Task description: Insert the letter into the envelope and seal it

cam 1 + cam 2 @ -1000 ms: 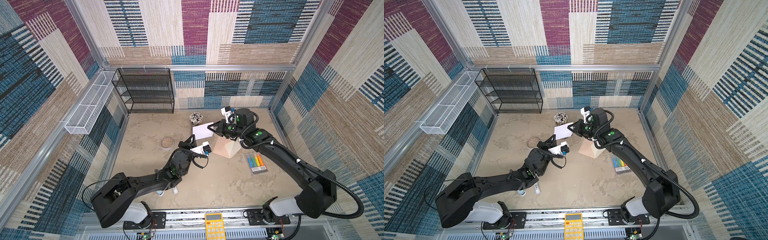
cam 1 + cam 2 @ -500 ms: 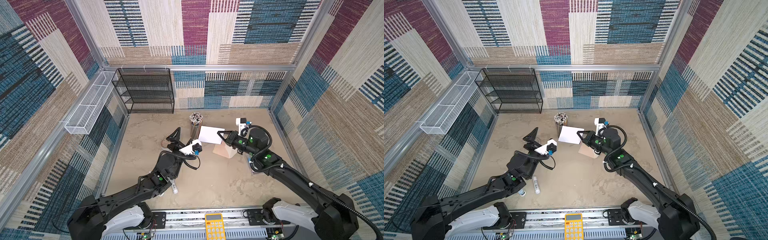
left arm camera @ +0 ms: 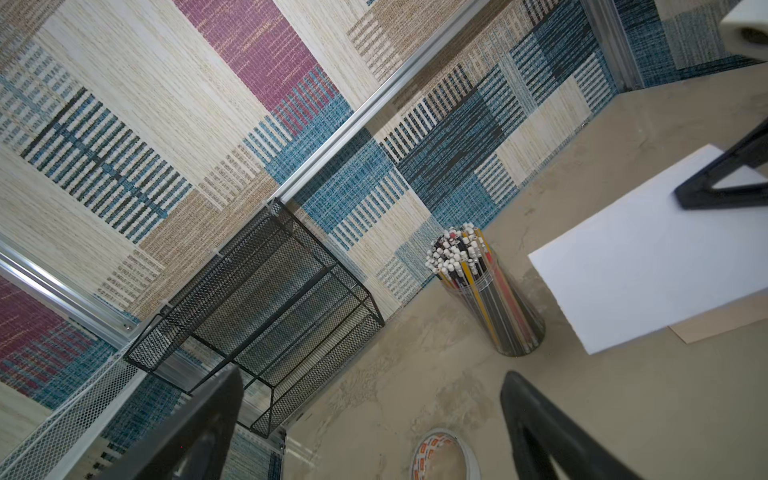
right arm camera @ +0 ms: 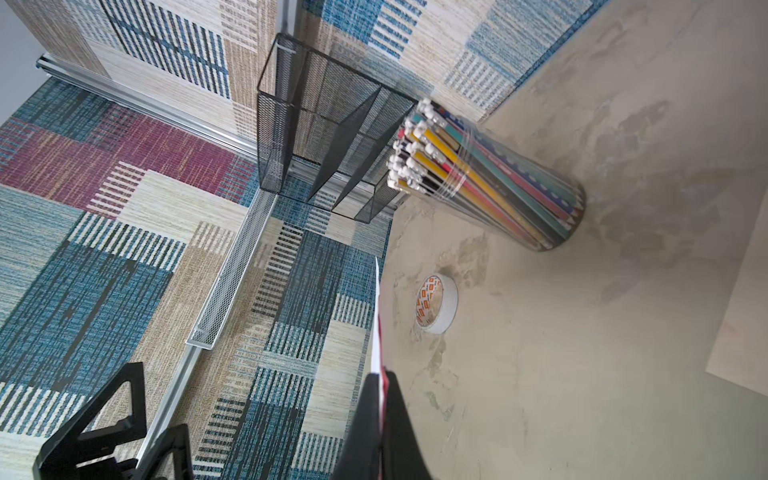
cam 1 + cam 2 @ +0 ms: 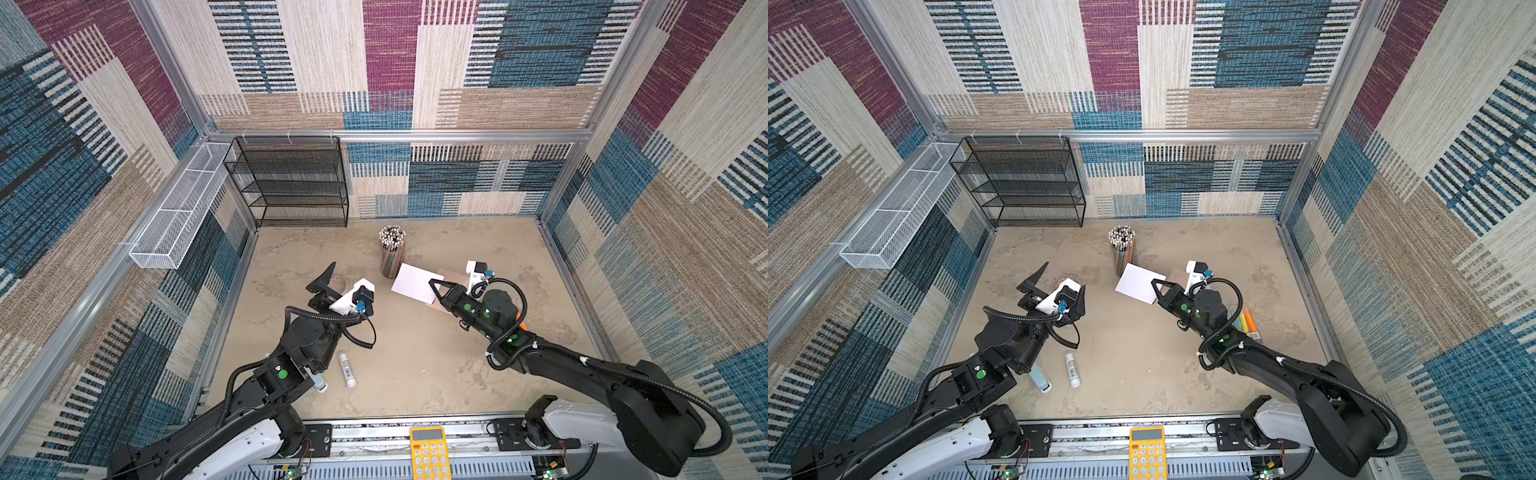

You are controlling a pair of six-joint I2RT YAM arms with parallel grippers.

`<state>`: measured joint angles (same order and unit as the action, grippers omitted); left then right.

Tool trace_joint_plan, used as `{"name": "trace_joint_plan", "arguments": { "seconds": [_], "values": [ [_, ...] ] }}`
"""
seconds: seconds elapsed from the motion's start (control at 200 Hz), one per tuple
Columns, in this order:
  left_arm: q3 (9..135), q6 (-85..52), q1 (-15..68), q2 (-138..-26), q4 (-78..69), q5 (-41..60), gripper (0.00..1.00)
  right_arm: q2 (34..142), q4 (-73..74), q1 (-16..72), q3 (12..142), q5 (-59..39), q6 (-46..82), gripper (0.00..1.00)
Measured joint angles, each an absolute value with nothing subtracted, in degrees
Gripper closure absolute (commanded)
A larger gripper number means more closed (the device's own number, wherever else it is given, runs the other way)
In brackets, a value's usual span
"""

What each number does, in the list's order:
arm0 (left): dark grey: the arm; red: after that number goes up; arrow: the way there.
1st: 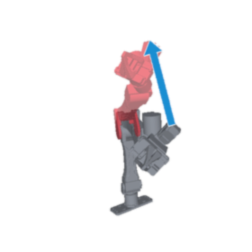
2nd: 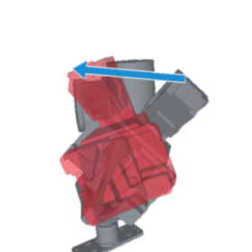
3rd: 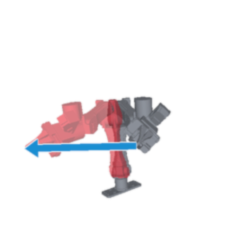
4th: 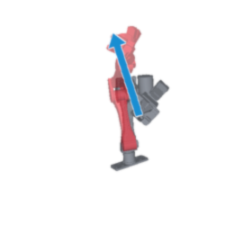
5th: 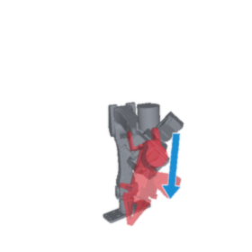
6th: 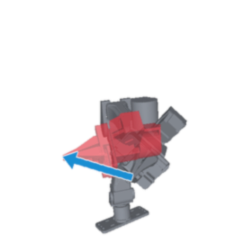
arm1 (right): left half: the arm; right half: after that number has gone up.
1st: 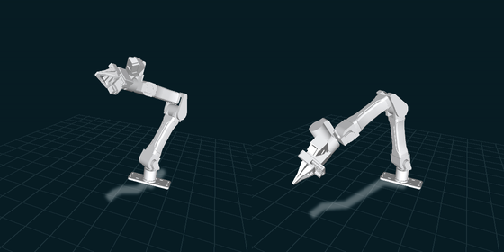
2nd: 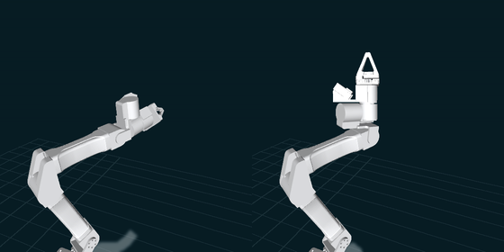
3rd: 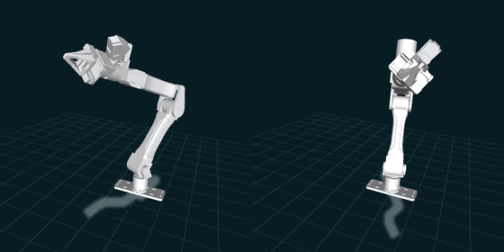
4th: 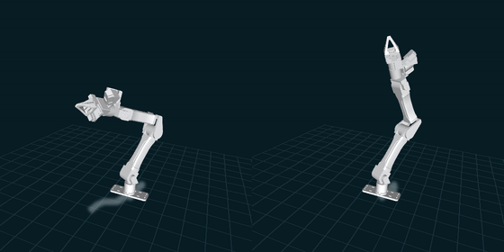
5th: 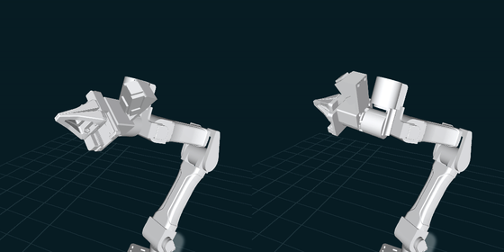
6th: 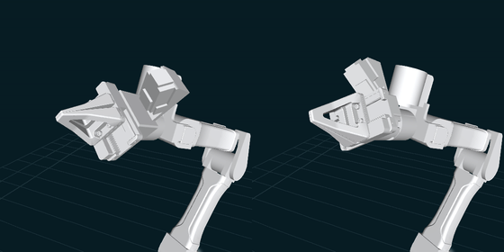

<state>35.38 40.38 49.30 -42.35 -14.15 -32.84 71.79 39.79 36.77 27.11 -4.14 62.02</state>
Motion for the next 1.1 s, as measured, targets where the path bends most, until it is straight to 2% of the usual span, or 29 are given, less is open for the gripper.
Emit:
{"name": "trace_joint_plan", "arguments": {
  "seconds": [0.306,0.716,0.912,1.102],
  "values": [
    [35.57,38.72,49.28,-41.71,-11.99,-32.67,0.01,86.54,49.28,43.66,27.68,6.26,66.48,0.99],
    [35.29,37.39,49.28,-40.07,-12.08,-31.73,0.01,107.79,54.13,47.35,38.26,15.62,71.79,0.94],
    [35.11,37.26,49.28,-40.03,-12.21,-31.14,0.01,113.45,54.17,48.47,42.39,17.3,72.64,0.82],
    [35.0,37.23,49.28,-39.97,-12.23,-31.14,0.01,116.38,53.74,49.6,45.32,18.17,73.3,0.61]
  ]
}}
